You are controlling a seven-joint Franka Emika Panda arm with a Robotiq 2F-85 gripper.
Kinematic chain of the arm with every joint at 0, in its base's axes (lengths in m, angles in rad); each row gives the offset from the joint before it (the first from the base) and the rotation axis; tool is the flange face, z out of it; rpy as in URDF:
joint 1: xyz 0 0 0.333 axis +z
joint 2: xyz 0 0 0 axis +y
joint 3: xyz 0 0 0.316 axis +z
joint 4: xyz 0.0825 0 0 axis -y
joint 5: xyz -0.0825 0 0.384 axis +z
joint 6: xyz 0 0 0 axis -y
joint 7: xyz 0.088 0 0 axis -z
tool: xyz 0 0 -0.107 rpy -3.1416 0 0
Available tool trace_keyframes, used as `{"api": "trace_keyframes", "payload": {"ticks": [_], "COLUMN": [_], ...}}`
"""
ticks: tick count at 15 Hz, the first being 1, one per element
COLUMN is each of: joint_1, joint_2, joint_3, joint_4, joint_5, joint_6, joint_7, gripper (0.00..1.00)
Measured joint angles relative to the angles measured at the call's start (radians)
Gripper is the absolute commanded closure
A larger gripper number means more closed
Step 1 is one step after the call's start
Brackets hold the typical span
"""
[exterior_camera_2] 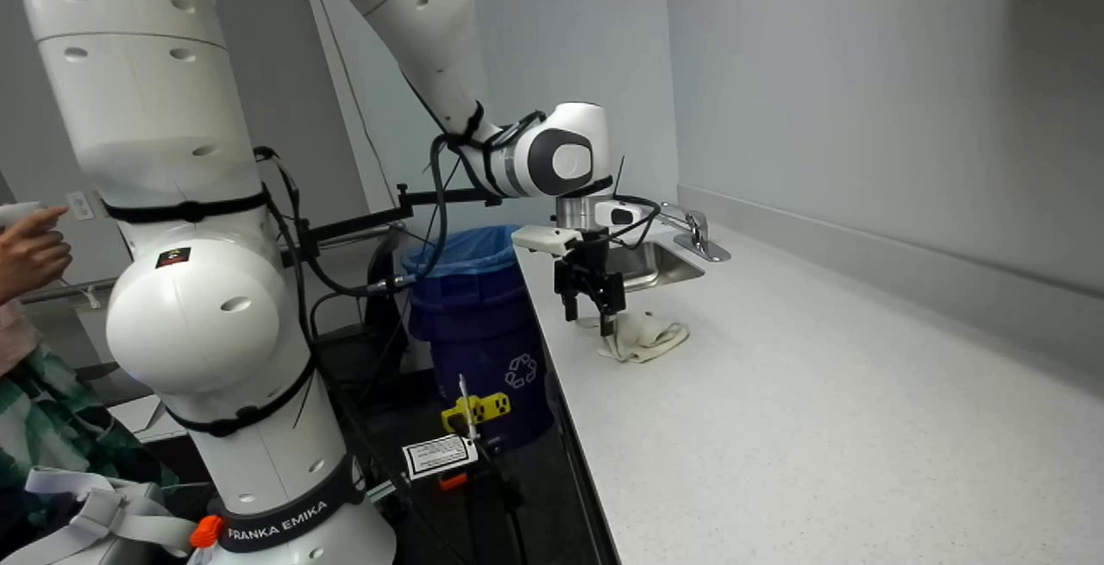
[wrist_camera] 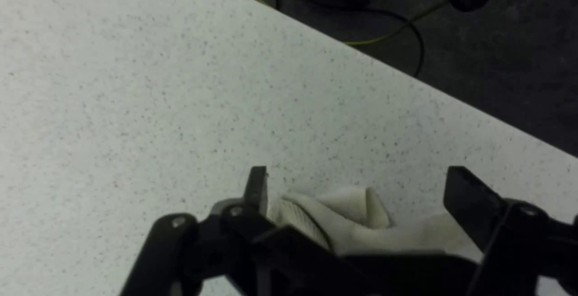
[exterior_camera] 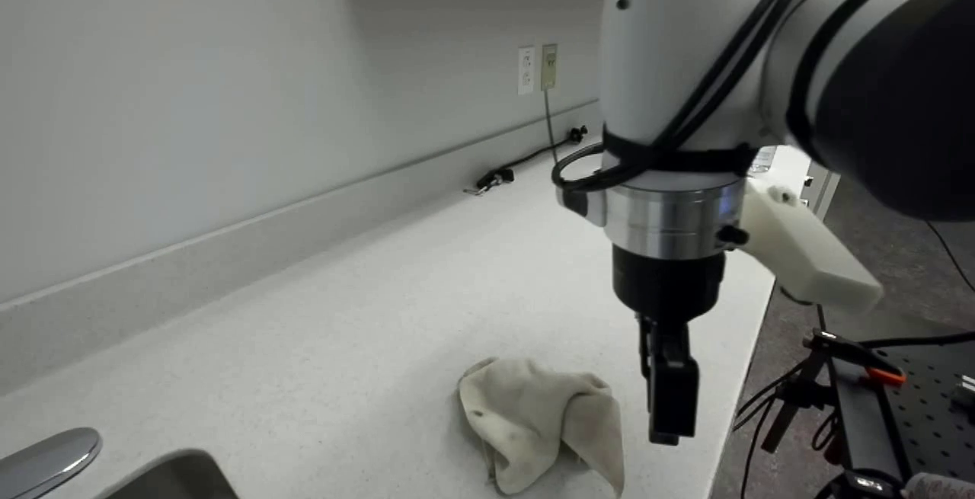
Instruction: Use the cloth to wipe the counter
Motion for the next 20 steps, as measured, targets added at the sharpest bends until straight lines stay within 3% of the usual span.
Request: {"api": "trace_keyframes", "payload": {"ticks": [10,20], "joint_1": [0.000,0.000], "joint_2": [-0.468,-0.505], "joint_3": [0.060,0.065], "joint_4": [-0.312,-0.327], "joint_5": [-0.052,-0.052], "joint_6": [0.110,0.111], "joint_7": [0.147,0.159], "gripper": [0.00,0.00]}}
